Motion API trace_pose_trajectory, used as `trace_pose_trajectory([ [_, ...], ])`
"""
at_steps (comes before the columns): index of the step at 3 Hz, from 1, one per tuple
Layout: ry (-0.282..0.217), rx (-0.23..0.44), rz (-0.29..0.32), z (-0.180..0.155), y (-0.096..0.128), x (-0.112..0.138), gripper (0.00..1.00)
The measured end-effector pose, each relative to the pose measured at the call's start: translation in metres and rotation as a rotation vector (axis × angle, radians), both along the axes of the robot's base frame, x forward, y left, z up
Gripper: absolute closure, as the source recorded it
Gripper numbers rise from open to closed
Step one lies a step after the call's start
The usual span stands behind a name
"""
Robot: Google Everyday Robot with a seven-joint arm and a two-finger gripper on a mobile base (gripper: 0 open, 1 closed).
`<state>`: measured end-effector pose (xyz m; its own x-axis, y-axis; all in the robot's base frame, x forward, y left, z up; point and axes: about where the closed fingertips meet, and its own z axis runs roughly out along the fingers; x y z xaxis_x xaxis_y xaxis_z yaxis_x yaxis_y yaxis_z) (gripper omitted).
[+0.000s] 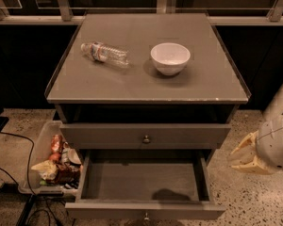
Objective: Close middle drawer
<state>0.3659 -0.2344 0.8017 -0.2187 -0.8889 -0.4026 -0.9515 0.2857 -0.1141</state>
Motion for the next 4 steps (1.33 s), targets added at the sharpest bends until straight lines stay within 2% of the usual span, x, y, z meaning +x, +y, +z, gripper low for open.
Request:
trace_pose_trajectory([
  [1, 0.006, -0.008, -0.002, -0.003, 0.002, 0.0, 1.0],
  [2, 0.041, 0.0, -0.011, -0.036, 0.008, -0.002, 1.0],
  [3, 0.069, 0.023, -0.006, -0.1, 0.022, -0.003, 1.0],
  [4, 0.041, 0.054, -0.045, -0.153, 0.027, 0.004, 1.0],
])
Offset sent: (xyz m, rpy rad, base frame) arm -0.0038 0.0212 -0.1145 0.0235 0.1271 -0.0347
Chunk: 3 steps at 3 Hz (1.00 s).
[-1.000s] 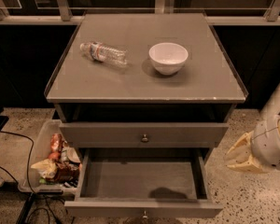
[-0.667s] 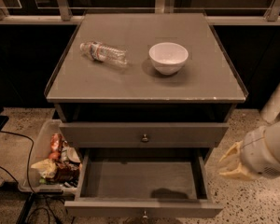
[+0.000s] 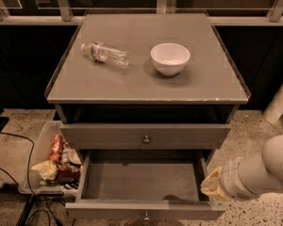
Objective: Close middle drawer
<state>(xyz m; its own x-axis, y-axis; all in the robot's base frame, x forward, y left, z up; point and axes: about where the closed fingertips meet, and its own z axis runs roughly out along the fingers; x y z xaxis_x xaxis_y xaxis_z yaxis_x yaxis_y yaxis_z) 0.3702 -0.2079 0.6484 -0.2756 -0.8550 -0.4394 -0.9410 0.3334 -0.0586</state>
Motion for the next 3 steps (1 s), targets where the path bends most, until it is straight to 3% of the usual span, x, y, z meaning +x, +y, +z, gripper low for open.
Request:
trace_pose_trajectory([
  [1, -0.09, 0.016, -0.036, -0.026, -0.002, 0.019, 1.0],
  [2, -0.126, 0.01, -0.052, -0.025, -0.004, 0.029, 1.0],
  [3, -0.126, 0.01, -0.052, -0.025, -0.004, 0.029, 1.0],
])
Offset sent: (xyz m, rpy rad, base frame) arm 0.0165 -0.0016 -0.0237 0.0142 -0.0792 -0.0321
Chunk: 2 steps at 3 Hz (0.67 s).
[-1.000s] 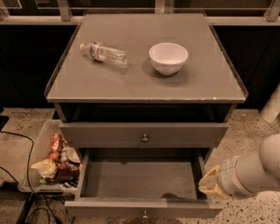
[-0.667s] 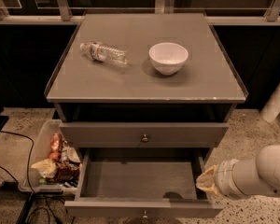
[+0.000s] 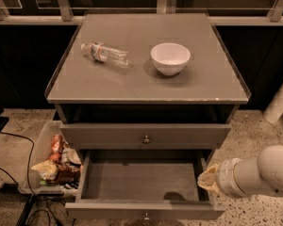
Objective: Close middle drawer
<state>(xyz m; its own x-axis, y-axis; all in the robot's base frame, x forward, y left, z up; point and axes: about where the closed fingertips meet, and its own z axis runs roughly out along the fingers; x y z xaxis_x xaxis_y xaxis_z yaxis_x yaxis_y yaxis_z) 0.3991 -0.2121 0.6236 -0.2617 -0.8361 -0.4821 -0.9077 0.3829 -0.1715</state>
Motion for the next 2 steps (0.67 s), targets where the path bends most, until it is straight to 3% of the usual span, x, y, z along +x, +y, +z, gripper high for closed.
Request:
trace_pose_trajectory([
  [1, 0.018, -0.005, 0.011, -0.022, 0.009, -0.001, 1.0],
  [2, 0.04, -0.008, 0.047, -0.067, 0.027, -0.012, 1.0],
])
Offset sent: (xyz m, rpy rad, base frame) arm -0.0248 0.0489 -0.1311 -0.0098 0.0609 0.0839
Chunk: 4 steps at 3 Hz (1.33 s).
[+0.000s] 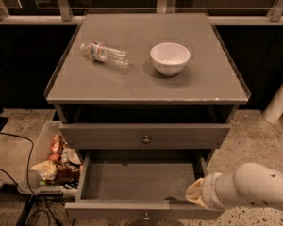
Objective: Close middle drawer
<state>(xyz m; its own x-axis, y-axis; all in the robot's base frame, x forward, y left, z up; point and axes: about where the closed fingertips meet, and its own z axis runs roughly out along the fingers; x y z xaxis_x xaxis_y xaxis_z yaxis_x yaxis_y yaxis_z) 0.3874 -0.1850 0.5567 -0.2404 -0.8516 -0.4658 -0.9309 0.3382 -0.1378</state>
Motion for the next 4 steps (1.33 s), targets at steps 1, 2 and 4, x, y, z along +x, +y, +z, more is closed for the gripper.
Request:
trace_pose_trajectory([
  [1, 0.027, -0.009, 0.041, -0.044, 0.012, -0.011, 1.0],
  [2, 0.057, -0.016, 0.074, -0.079, 0.019, -0.023, 1.0],
  [4, 0.106, -0.032, 0.105, -0.133, 0.025, -0.03, 1.0],
])
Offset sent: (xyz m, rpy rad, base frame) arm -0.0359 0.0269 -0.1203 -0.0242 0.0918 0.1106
